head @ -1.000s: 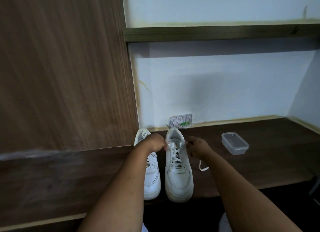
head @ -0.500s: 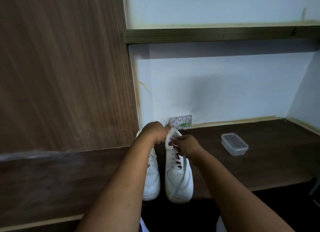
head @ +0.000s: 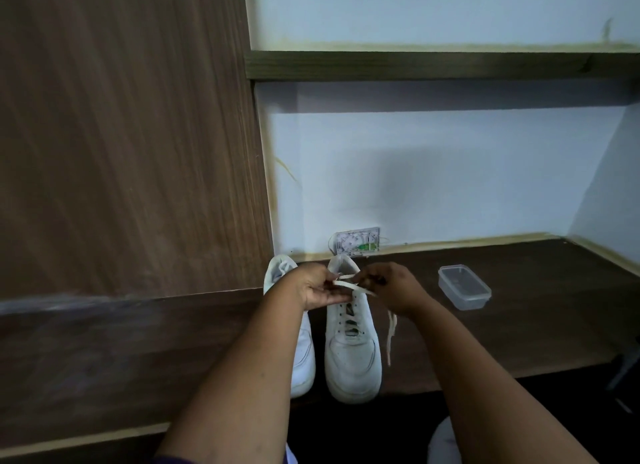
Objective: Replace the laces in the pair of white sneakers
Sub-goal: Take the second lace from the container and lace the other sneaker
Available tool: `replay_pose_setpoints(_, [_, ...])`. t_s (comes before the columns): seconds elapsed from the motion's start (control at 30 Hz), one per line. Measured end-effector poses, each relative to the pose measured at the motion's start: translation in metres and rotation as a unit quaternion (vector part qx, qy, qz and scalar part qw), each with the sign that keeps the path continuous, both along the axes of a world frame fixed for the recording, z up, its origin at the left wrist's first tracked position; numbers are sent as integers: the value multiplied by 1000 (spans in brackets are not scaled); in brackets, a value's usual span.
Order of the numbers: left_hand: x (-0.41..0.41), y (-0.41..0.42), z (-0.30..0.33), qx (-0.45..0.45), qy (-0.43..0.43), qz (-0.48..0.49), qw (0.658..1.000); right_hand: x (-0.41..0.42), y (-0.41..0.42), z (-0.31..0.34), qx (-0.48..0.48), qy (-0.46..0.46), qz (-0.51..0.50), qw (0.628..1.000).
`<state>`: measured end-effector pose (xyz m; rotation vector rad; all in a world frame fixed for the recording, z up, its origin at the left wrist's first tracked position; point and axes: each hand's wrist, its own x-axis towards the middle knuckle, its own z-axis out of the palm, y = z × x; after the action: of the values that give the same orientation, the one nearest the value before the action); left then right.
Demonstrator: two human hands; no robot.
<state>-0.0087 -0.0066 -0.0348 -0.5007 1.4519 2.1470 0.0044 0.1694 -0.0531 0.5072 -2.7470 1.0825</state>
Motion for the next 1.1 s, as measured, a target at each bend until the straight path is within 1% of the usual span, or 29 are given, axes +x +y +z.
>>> replay_pose_setpoints(0.07, [-4, -2, -7, 71, -22, 29, 997, -1, 4, -1, -13, -8, -33, 999])
replay_pose_setpoints(0.1, [-5, -2, -9, 90, -24, 49, 994, -1, 6, 0, -9, -3, -47, 999])
replay_pose_setpoints(0.13, [-6, -2, -9, 88, -17, 59, 994, -2, 9, 1, 10, 9, -56, 998])
replay_pose_setpoints(0.17, [-5, -1, -6, 69, 0, 43, 997, -3, 12, 2, 24, 17, -59, 998])
replay_pose_setpoints(0.2, [-4, 1, -2, -11, 43, 9, 999, -3, 14, 3, 26, 19, -52, 998])
replay_pose_setpoints(0.23, [0, 3, 3, -142, 106, -39, 983, -2, 13, 4, 11, 20, -37, 999])
replay_pose_setpoints(0.27, [4, 5, 7, -281, 179, -90, 939, 0, 11, 5, -12, 27, -17, 999])
replay_pose_setpoints(0.3, [6, 7, 9, -390, 247, -132, 877, 1, 7, 6, -35, 37, 2, 999])
replay_pose_setpoints(0.33, [8, 9, 8, -465, 304, -162, 815, 4, 1, 7, -50, 47, 14, 998])
replay_pose_setpoints(0.37, [9, 11, 5, -520, 351, -180, 758, 4, -6, 6, -59, 52, 20, 997])
replay_pose_setpoints(0.4, [10, 12, 2, -560, 387, -176, 711, 3, -11, 4, -60, 58, 16, 996])
replay_pose_setpoints(0.43, [12, 12, -2, -581, 413, -150, 685, -1, -16, -1, -66, 61, 1, 996])
replay_pose_setpoints(0.47, [12, 11, -5, -587, 428, -115, 678, -4, -20, -5, -82, 57, -21, 995])
replay_pose_setpoints(0.53, [12, 9, -9, -580, 461, -39, 671, -8, -25, -13, -147, 40, -68, 986])
replay_pose_setpoints(0.57, [10, 7, -10, -574, 480, -18, 663, -11, -27, -17, -175, 32, -91, 980])
replay_pose_setpoints(0.67, [8, 4, -18, -572, 519, -16, 635, -12, -30, -16, -198, 30, -138, 970])
replay_pose_setpoints(0.8, [0, -1, -29, -601, 529, 0, 599, -13, -28, -14, -187, 46, -140, 971])
replay_pose_setpoints(0.87, [-1, 2, -29, -599, 528, -8, 602, -14, -26, -15, -178, 44, -143, 973])
replay_pose_setpoints(0.9, [-1, 5, -28, -590, 524, -14, 615, -15, -24, -17, -180, 49, -144, 972])
replay_pose_setpoints(0.93, [1, 9, -26, -568, 513, -17, 643, -13, -21, -16, -184, 60, -150, 970])
replay_pose_setpoints(0.97, [4, 12, -22, -530, 487, -21, 694, -14, -19, -16, -195, 78, -159, 965])
replay_pose_setpoints(1.0, [5, 16, -17, -469, 433, -26, 769, -14, -16, -13, -202, 97, -166, 960])
replay_pose_setpoints(1.03, [6, 17, -11, -392, 360, -28, 846, -15, -14, -12, -201, 107, -166, 959])
replay_pose_setpoints(1.07, [7, 17, -7, -315, 284, -32, 905, -16, -14, -11, -193, 101, -155, 964])
replay_pose_setpoints(1.1, [7, 15, -6, -251, 231, -31, 940, -15, -14, -11, -185, 87, -132, 970])
